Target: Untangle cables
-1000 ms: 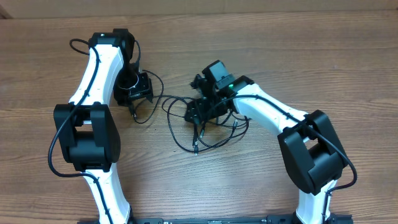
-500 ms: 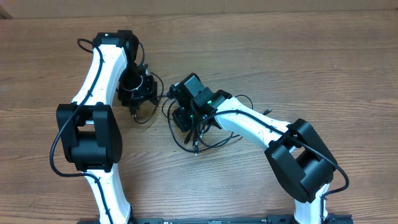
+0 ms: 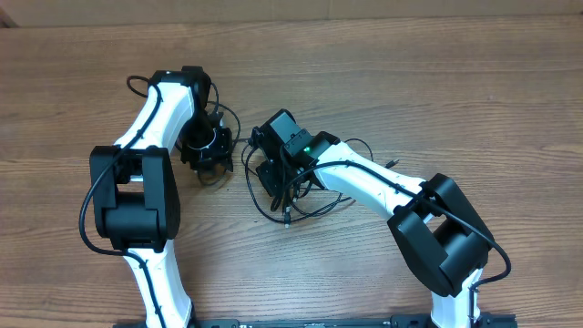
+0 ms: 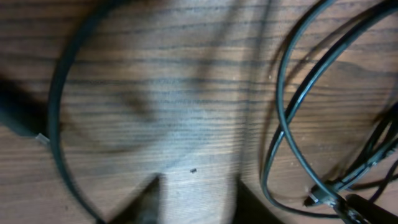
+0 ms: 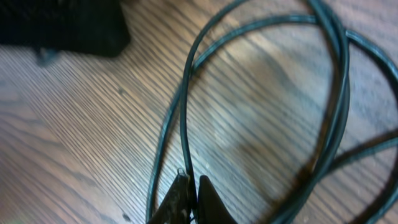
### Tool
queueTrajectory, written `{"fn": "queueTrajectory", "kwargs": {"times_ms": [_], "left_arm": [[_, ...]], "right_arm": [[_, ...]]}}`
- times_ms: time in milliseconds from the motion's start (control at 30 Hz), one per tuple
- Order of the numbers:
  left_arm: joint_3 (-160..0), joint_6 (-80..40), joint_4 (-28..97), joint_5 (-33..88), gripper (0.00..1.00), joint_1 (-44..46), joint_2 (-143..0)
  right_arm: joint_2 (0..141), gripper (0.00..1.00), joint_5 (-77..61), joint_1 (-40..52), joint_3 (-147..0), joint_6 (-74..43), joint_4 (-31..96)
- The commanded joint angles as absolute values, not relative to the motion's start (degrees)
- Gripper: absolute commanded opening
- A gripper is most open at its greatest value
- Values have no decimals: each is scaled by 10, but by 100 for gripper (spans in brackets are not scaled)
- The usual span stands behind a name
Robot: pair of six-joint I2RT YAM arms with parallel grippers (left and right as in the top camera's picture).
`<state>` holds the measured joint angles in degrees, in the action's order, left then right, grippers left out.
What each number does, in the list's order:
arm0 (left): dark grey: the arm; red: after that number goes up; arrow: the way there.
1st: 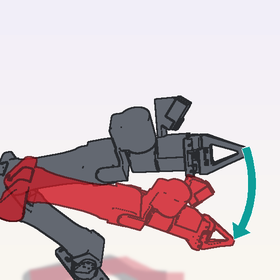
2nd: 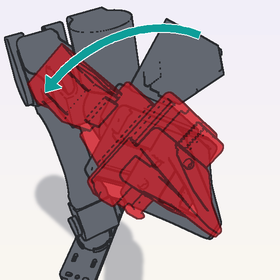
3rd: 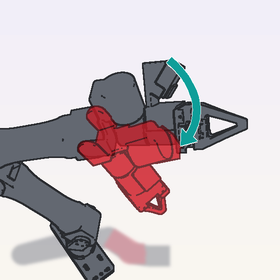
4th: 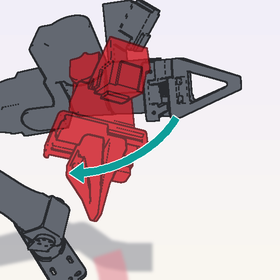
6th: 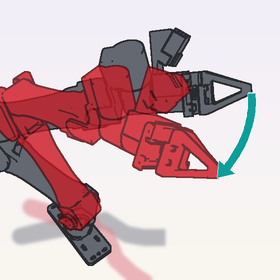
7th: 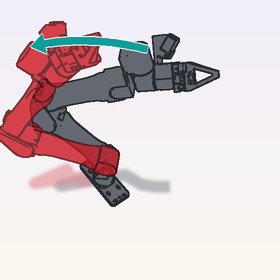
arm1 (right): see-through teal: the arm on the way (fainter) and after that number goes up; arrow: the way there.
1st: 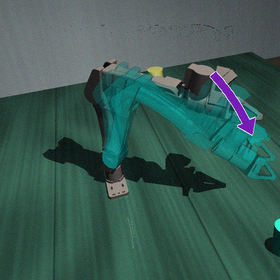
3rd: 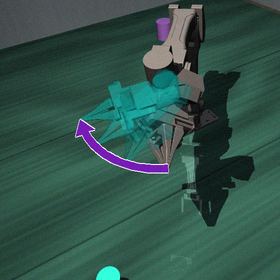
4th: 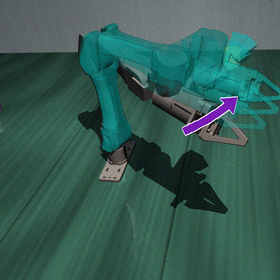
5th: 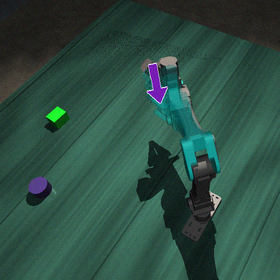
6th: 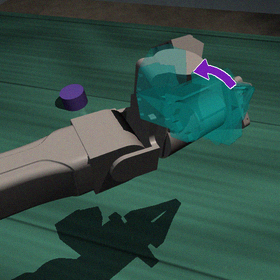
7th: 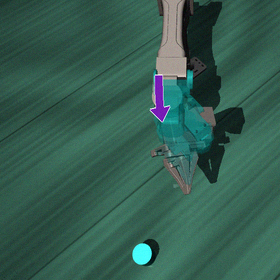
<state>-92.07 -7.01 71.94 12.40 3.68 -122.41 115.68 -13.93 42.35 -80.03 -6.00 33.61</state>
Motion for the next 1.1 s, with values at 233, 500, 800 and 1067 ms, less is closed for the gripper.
{"fn": "queueTrajectory", "kwargs": {"times_ms": [233, 500, 800, 1067], "left_arm": [[-867, -138, 648, 29, 4, 39, -1210], [-847, -170, 627, -22, 4, 37, -1210], [-819, -184, 588, -30, 4, 30, -1210], [-794, -213, 566, -70, 4, -2, -1210]], "right_arm": [[1086, 4, -115, 392, -803, -74, 408], [1042, 4, -81, 349, -802, -72, 515], [1042, 4, -31, 319, -780, -38, 630], [1042, 4, 8, 276, -737, -72, 630]]}}
